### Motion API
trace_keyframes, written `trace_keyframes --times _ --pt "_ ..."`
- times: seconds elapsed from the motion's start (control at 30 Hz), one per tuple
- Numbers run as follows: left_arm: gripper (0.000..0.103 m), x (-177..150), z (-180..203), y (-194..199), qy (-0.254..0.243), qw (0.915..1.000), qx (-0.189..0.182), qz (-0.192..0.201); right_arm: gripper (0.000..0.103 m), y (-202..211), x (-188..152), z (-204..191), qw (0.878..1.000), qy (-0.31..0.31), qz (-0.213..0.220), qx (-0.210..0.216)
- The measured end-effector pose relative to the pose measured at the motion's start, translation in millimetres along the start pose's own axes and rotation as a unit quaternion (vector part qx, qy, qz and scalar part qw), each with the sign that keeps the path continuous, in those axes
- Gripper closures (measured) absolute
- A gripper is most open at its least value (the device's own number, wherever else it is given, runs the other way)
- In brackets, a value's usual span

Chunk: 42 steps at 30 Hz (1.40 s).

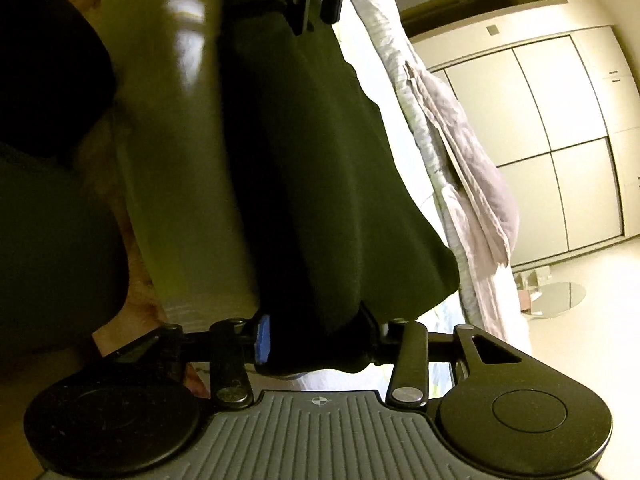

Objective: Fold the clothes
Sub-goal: 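Hold the folded black jacket up with both grippers and carry it toward the clothes stack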

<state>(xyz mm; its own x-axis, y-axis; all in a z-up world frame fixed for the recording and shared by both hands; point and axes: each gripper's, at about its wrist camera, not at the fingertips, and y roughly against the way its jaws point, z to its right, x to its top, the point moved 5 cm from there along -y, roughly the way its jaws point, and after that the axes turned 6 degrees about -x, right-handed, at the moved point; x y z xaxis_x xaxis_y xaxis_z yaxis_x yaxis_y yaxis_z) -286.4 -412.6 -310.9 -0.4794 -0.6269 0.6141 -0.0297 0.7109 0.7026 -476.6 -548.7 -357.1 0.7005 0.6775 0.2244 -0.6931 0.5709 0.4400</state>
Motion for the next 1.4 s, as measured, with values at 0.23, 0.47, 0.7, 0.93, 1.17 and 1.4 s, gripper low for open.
trace_keyframes --times 0.23,0.47,0.7,0.93,1.17,1.4 --pt "0.070 -2 -3 4 0.011 0.9999 0.004 0.000 0.057 9 9 3 1.000 0.004 -0.020 -0.011" --pt "0.070 -3 -3 4 0.013 0.9999 0.004 0.004 0.055 26 14 0 0.999 0.005 -0.028 -0.020" --pt "0.070 -4 -3 5 0.016 0.9998 0.003 0.007 0.035 23 29 0 1.000 0.006 -0.013 -0.017" --pt "0.054 -8 3 16 -0.015 0.9995 0.020 0.020 0.030 3 33 0 1.000 0.000 -0.015 0.007" --pt "0.033 -18 27 38 -0.113 0.9916 0.052 0.035 0.054 -8 24 13 0.999 -0.023 -0.036 0.019" --pt "0.028 -25 77 6 -0.262 0.9593 0.103 -0.009 0.062 4 31 38 0.996 -0.071 -0.036 0.041"
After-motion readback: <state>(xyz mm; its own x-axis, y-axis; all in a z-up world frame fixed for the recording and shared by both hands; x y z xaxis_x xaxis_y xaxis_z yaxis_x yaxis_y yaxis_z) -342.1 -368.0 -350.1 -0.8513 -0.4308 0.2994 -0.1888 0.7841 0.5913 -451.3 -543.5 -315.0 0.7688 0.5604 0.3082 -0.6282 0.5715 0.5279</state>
